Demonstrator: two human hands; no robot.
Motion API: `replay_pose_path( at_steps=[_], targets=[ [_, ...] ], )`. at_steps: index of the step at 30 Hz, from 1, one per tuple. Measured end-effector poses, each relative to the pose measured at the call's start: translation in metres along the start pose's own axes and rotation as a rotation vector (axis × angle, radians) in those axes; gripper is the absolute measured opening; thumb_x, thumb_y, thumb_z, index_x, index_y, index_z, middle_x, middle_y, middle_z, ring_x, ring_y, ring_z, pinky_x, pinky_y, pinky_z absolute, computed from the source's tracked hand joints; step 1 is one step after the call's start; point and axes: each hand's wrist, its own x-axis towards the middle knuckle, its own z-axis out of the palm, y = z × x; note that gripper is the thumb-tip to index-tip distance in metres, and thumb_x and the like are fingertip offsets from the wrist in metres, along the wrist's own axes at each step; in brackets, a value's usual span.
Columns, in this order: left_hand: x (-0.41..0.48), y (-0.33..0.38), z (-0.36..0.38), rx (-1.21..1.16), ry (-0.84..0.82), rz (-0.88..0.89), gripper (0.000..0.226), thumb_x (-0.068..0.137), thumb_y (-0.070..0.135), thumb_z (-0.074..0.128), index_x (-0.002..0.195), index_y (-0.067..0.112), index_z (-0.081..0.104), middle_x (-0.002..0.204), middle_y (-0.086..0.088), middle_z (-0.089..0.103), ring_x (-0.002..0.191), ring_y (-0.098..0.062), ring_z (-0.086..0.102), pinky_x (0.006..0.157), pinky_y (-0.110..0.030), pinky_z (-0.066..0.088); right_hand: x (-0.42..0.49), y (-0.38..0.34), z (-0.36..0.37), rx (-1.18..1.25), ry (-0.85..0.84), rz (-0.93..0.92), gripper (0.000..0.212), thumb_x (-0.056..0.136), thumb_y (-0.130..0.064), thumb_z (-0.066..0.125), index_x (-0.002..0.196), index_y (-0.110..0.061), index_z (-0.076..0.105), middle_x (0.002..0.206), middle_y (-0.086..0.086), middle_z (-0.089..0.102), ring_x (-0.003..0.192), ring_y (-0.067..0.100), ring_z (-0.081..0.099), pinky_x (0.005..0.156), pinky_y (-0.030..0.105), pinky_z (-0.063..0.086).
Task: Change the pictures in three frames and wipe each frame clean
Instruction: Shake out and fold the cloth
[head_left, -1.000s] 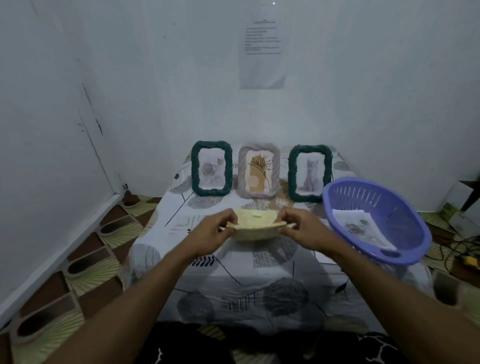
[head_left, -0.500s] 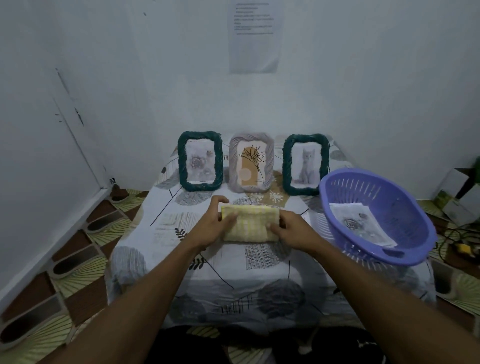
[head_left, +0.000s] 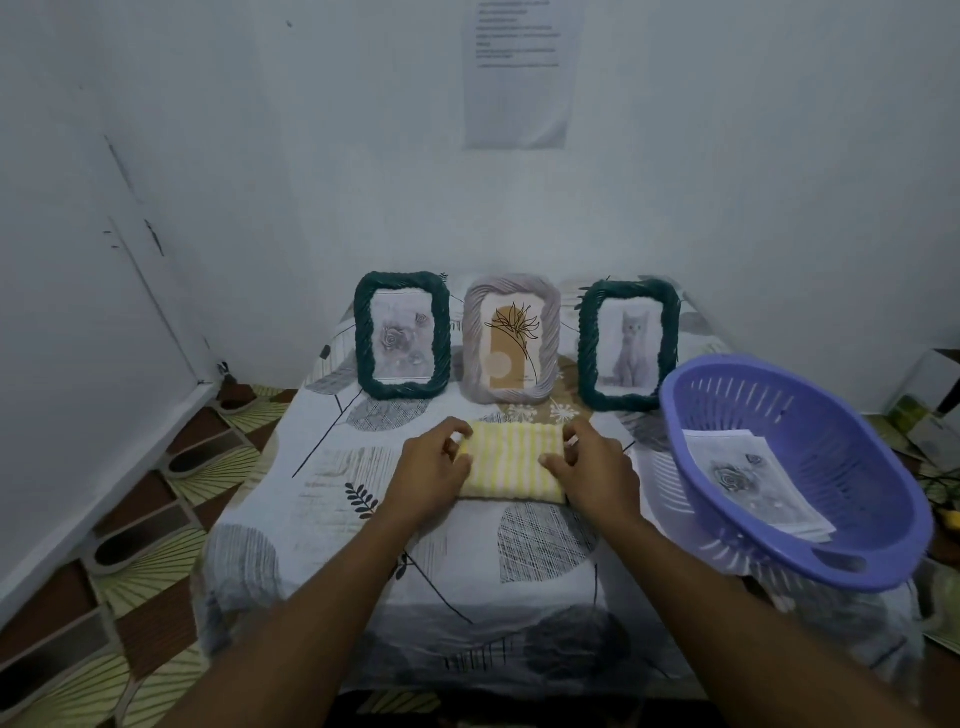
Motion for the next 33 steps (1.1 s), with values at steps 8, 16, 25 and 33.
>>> replay_pose_path(
  at_steps=[8, 16, 25, 33],
  targets=[
    [-0.005, -0.006, -0.003, 0.2, -0.033, 0.096, 0.016, 0.071, 0.028, 0.06, 0.086, 0.022, 0.06, 0.066, 0.003, 0.054, 0.064, -0.015, 0.051, 0.058, -0.032, 0.044, -0.001, 0.009, 0.007, 0.067, 0.003, -0.24, 0.032, 0.088, -0.038, 0.063, 0.119, -0.029, 0.064, 0.121, -0.007, 0.045, 0.097, 0.018, 0.057, 0.078, 0.039, 0.052],
    [0.009, -0.014, -0.004, 0.404, -0.152, 0.247, 0.039, 0.085, 0.047, 0.037, 0.106, 0.019, 0.054, 0.14, -0.004, 0.039, 0.125, -0.025, 0.033, 0.097, -0.044, 0.036, -0.014, 0.013, -0.004, -0.234, -0.073, -0.268, 0.042, 0.096, -0.049, 0.042, 0.136, -0.039, 0.047, 0.137, -0.002, 0.043, 0.124, 0.021, 0.038, 0.096, 0.043, 0.03],
    [0.035, 0.016, -0.012, 0.456, -0.443, 0.033, 0.038, 0.078, 0.018, 0.065, 0.116, 0.018, 0.06, 0.113, -0.002, 0.06, 0.102, -0.02, 0.056, 0.083, -0.032, 0.048, -0.019, -0.016, -0.005, 0.013, -0.238, -0.04, 0.055, 0.083, -0.03, 0.064, 0.133, -0.028, 0.04, 0.116, 0.002, 0.065, 0.111, 0.027, 0.056, 0.095, 0.043, 0.041],
    [-0.009, -0.04, -0.109, 0.059, -0.403, -0.305, 0.022, 0.079, 0.017, 0.071, 0.093, 0.019, 0.054, 0.09, -0.002, 0.057, 0.072, -0.013, 0.049, 0.062, -0.026, 0.042, -0.016, -0.096, 0.038, 0.265, -0.514, -0.148, 0.059, 0.078, -0.006, 0.072, 0.129, -0.023, 0.047, 0.095, 0.002, 0.06, 0.082, 0.016, 0.06, 0.064, 0.025, 0.048]
  ],
)
